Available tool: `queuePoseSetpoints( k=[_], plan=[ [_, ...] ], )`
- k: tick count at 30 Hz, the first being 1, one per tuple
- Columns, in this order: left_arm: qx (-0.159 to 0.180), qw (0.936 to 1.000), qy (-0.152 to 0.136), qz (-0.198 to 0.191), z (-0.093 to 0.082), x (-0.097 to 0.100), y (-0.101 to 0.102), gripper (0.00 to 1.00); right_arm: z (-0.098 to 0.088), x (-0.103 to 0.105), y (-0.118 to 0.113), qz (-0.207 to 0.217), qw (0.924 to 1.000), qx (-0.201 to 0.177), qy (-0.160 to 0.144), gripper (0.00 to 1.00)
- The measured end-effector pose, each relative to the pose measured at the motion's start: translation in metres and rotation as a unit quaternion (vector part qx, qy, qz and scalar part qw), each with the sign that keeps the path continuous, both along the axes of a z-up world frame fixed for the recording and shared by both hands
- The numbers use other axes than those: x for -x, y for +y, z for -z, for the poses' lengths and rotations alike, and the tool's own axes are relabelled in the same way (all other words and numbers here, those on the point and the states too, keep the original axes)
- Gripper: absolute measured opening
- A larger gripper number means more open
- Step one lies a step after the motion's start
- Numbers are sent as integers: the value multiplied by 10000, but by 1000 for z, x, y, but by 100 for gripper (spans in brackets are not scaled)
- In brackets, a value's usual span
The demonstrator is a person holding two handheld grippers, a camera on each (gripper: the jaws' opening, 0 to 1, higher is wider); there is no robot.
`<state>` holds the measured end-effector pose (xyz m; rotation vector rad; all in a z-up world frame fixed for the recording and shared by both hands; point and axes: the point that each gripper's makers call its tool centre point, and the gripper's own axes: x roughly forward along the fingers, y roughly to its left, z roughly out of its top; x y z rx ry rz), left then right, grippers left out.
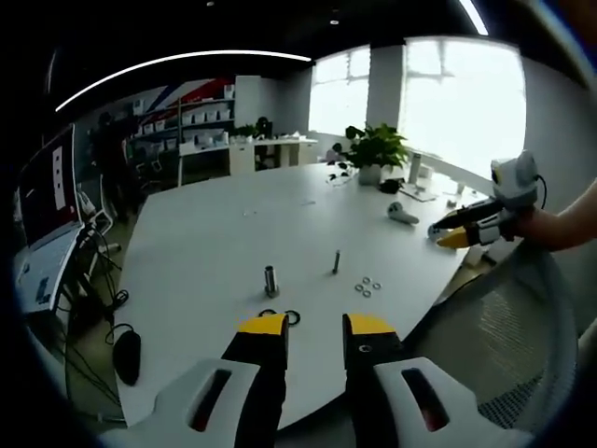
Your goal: Place the washer onto the threaded stud by aligning its center hole with the stud, sliding it down to the base, and recovering from edge contact or off-axis alignment until the washer reaches the visible bottom stop.
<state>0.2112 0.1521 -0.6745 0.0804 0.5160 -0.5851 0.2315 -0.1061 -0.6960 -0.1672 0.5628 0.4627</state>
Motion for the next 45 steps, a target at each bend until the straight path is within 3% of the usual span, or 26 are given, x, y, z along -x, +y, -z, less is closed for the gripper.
queuePoseSetpoints(
  k=[12,16,19,23,26,38,42,45],
  plan=[
    [174,9998,79,-4,-1,0,-1,20,6,0,-5,104,9996,227,114,36],
    [148,9999,27,-3,-2,-1,-1,19,6,0,-5,111,9996,232,139,36],
    [10,9998,165,-137,6,-2,5,18,6,0,-3,51,9996,227,142,36],
    [18,9994,109,-317,3,-6,10,19,2,-1,-3,75,9999,66,86,36],
    [-152,9991,286,-290,12,-3,10,20,5,1,0,6,9999,62,150,36],
    [-347,9986,251,-295,13,-4,10,20,1,3,10,-252,9994,-204,72,36],
    [-391,9976,461,-329,22,-2,10,21,0,4,12,-267,9990,-332,101,36],
    [-383,9978,440,-307,20,-2,10,22,1,5,16,-344,9988,-321,117,35]
  ],
)
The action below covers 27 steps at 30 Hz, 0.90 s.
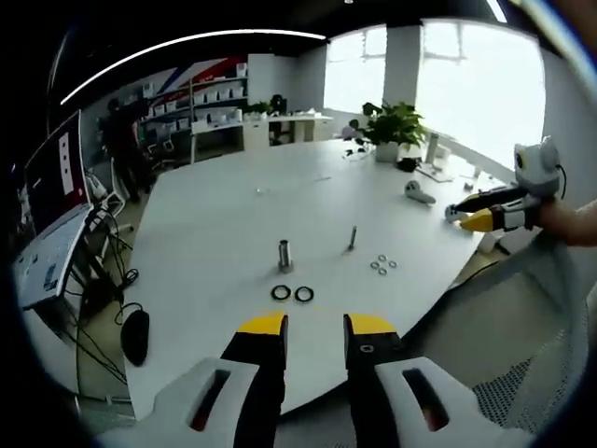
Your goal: Place the washer onto the threaded stud by aligning its center hole with the stud, sliding it down to the base, and recovering from edge contact or off-axis alignment until the washer reaches the visible bottom stop.
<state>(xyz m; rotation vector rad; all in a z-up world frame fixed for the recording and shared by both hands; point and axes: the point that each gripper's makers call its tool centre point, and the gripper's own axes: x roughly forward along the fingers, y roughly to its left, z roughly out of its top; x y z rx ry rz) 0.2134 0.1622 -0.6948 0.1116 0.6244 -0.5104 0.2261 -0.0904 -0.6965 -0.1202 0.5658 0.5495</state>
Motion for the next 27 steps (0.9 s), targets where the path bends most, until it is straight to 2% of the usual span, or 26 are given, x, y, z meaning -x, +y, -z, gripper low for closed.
queuePoseSetpoints(
  k=[2,7,10,14,27],
  plan=[
    [36,10000,-84,-12,-4,0,0,22,1,0,-1,22,10000,8,20,35],
    [102,9999,-127,28,-6,0,-1,22,4,-1,-3,63,9999,96,62,35],
    [114,9999,-35,99,-3,2,-3,22,8,0,-3,37,9997,141,172,35],
    [193,9997,-125,50,-7,-1,-2,22,9,0,-5,55,9996,181,197,36],
    [121,9999,-55,66,-3,0,-3,21,6,-2,-11,176,9995,239,115,35]
  ],
)
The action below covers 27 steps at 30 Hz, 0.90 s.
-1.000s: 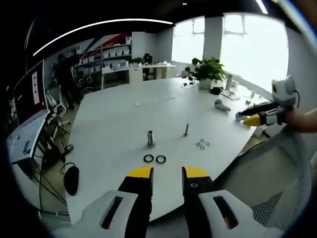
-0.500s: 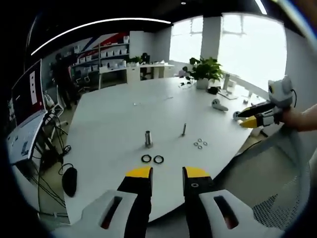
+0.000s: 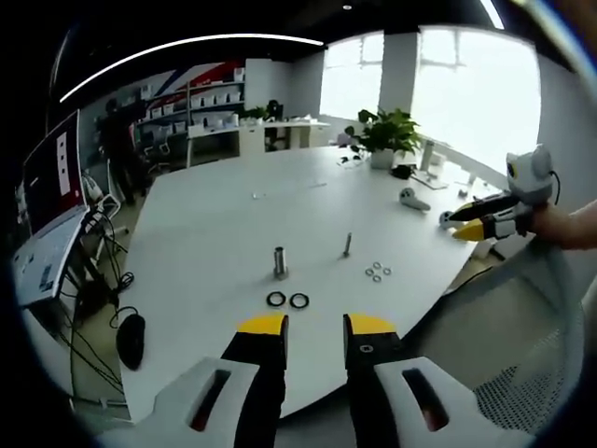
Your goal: Place the washer onto the threaded stud by aligning its center hole with the stud, sliding it down to the base, and recovering from edge contact or off-axis alignment until the washer reaches the visible bottom stop.
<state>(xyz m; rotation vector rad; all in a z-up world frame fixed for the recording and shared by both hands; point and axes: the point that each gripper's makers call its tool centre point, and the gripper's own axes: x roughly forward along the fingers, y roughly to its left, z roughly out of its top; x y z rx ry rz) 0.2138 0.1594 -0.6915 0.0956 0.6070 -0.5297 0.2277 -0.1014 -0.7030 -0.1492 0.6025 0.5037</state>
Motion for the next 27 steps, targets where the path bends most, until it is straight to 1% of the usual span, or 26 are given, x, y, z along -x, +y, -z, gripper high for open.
queuePoseSetpoints(
  k=[3,7,10,13,16,21,25,27],
  plan=[
    [-13,10000,6,-22,0,0,1,21,-1,0,1,-35,10000,-5,-31,35],
    [-13,10000,30,10,1,1,-1,22,1,1,3,-121,9999,-4,22,35],
    [-126,9999,44,14,3,1,0,22,1,1,4,-146,9999,-7,22,35],
    [-78,9999,-38,-52,0,0,2,21,3,3,4,-176,9998,5,56,35],
    [-70,10000,29,-62,1,0,2,22,2,3,7,-206,9997,-60,71,35],
    [-189,9998,-3,-27,2,0,1,22,2,4,9,-242,9996,-122,57,35],
    [-250,9997,44,-42,5,-1,4,22,1,4,12,-297,9994,-168,46,35],
    [-279,9995,100,-80,7,-1,6,22,2,5,14,-337,9992,-184,86,34]
  ],
)
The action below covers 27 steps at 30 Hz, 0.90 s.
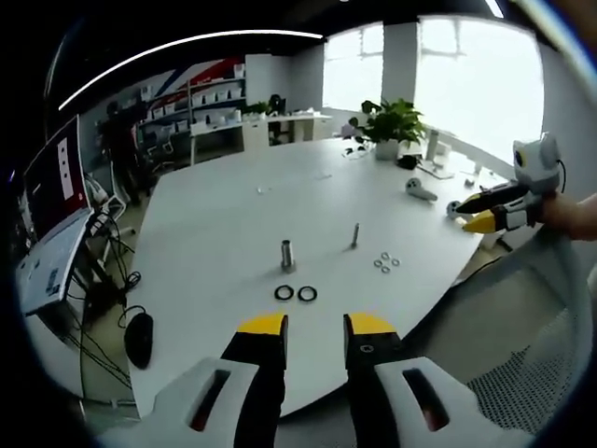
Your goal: Place the washer onto the threaded stud by aligning its center hole with the stud, sliding it down to the base, and recovering from edge contact or off-axis alignment until the washer reaches the visible bottom stop.
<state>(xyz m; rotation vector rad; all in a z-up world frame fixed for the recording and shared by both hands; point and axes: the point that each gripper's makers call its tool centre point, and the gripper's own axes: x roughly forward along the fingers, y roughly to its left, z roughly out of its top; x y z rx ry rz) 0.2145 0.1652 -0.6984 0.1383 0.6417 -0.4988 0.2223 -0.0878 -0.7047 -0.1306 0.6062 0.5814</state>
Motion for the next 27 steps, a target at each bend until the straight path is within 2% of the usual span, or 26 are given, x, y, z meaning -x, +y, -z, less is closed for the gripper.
queuePoseSetpoints(
  k=[7,10,25,27],
  plan=[
    [-131,9999,-2,-8,3,0,3,22,2,2,3,-85,10000,17,21,34],
    [-103,9999,-89,-18,0,-1,3,22,0,1,2,-51,10000,-24,11,34],
    [-91,10000,18,17,2,0,1,22,2,1,-1,4,10000,10,59,34],
    [-162,9998,114,82,7,1,-1,22,2,0,-1,5,10000,-4,59,35]
  ],
)
